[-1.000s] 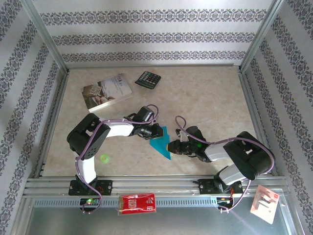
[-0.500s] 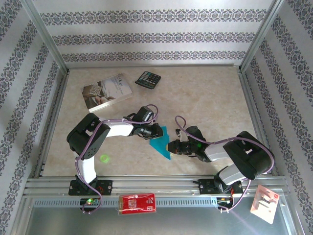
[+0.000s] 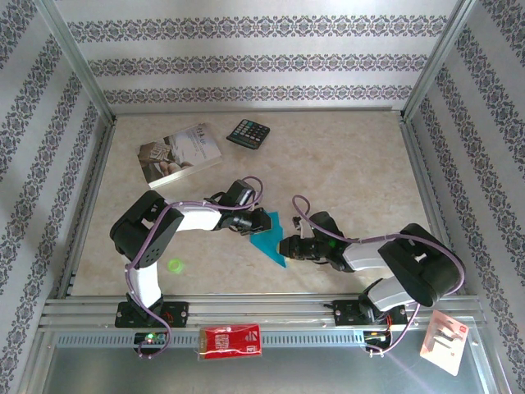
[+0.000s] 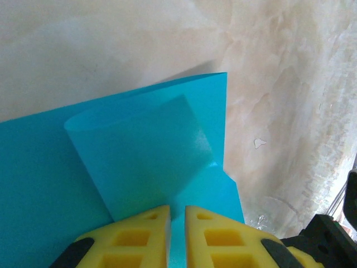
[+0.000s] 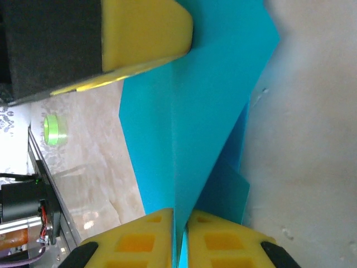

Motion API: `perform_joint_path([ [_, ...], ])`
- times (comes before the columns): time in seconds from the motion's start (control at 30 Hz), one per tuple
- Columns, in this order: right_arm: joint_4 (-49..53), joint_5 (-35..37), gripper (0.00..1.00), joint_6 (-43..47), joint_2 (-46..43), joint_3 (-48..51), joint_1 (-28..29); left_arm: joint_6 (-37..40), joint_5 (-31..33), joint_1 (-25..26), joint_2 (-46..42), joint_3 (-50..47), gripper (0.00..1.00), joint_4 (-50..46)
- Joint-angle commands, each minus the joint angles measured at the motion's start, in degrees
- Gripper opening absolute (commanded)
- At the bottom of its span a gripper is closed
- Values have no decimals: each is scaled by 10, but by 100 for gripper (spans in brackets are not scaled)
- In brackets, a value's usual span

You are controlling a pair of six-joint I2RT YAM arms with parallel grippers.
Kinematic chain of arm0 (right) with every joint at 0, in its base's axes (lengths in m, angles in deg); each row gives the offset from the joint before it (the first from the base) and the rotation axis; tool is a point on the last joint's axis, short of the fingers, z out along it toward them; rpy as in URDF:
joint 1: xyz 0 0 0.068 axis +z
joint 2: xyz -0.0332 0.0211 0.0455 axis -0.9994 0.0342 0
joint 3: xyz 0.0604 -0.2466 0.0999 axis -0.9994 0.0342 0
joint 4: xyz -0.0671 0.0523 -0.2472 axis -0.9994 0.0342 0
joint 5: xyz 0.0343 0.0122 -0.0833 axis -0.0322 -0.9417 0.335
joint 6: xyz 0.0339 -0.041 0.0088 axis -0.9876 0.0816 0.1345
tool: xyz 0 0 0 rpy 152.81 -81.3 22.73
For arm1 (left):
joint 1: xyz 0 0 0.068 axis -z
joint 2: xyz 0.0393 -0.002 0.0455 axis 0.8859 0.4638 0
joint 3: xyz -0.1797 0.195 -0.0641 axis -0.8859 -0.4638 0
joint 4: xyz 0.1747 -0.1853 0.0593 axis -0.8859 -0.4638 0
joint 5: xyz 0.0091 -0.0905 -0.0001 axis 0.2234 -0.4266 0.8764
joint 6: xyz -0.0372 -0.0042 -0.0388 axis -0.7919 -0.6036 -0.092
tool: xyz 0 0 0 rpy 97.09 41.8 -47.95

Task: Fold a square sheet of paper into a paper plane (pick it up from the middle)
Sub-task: Fourth fold the wing at the center of the table.

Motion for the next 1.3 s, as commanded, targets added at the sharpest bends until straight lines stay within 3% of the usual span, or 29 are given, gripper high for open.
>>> perform_joint_path([
  [0.0,36,10,15,-7,-27,-4,9,2,31,-10,8,-26,15,-37],
  [0.27,44,24,15,-21,-49,-5,11,2,31,-10,10,-28,15,-33],
  [0.8,-56,21,11,-54,-37,13,20,5,33,-10,12,-25,15,-38],
  [1.27,-18,37,23,-63,-66,42,6,11,35,-10,9,-19,15,-49],
])
